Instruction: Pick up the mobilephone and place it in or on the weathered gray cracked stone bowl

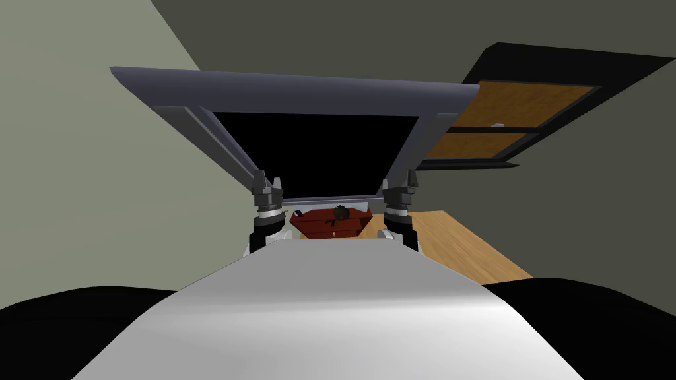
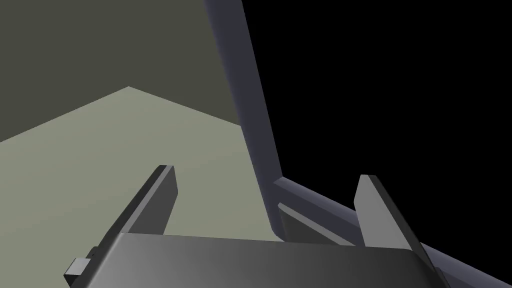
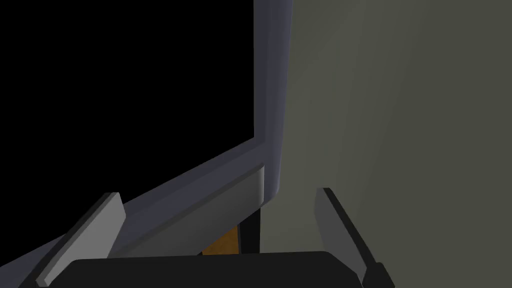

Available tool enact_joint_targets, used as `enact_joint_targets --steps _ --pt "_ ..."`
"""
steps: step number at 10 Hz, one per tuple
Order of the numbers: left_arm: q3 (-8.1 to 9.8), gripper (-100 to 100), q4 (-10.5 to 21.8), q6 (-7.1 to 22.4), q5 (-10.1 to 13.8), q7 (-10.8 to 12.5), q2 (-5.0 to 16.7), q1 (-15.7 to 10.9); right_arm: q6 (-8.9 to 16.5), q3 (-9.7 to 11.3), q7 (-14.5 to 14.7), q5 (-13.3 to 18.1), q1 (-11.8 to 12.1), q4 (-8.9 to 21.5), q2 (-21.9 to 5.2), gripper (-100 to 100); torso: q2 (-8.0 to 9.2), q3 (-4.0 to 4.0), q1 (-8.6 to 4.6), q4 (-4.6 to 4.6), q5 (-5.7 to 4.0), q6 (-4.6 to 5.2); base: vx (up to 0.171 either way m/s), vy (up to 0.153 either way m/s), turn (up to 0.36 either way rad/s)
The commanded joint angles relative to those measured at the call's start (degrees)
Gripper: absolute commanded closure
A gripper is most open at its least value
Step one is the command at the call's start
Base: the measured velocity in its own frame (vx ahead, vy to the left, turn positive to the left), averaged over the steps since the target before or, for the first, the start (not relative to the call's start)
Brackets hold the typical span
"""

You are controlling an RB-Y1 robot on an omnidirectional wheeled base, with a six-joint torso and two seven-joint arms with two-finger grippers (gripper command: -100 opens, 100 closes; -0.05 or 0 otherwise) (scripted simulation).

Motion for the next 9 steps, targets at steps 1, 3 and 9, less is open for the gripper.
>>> enact_joint_targets --steps 1,3,9 --pt "0.02 -100 2.43 0.02 -1.43 -0.99 1.59 -0.16 0.0 0.0 0.0 0.0 0.0 0.0 0.0 0 0.0 0.0 0.0 0.0 0.0 0.0 -0.022 0.012 0.027" --pt "0.05 -100 4.96 0.03 -2.94 -2.07 2.69 -0.34 0.0 0.0 0.0 0.0 0.0 0.0 0.0 0 0.1 0.06 0.09 0.02 0.02 0.0 -0.036 0.018 0.022" --pt "0.18 -100 14.18 -0.01 -8.35 -6.31 5.01 -1.19 0.0 0.0 0.0 0.0 0.0 0.0 0.0 0 0.13 0.07 0.12 0.03 0.03 0.0 -0.032 0.022 0.024"
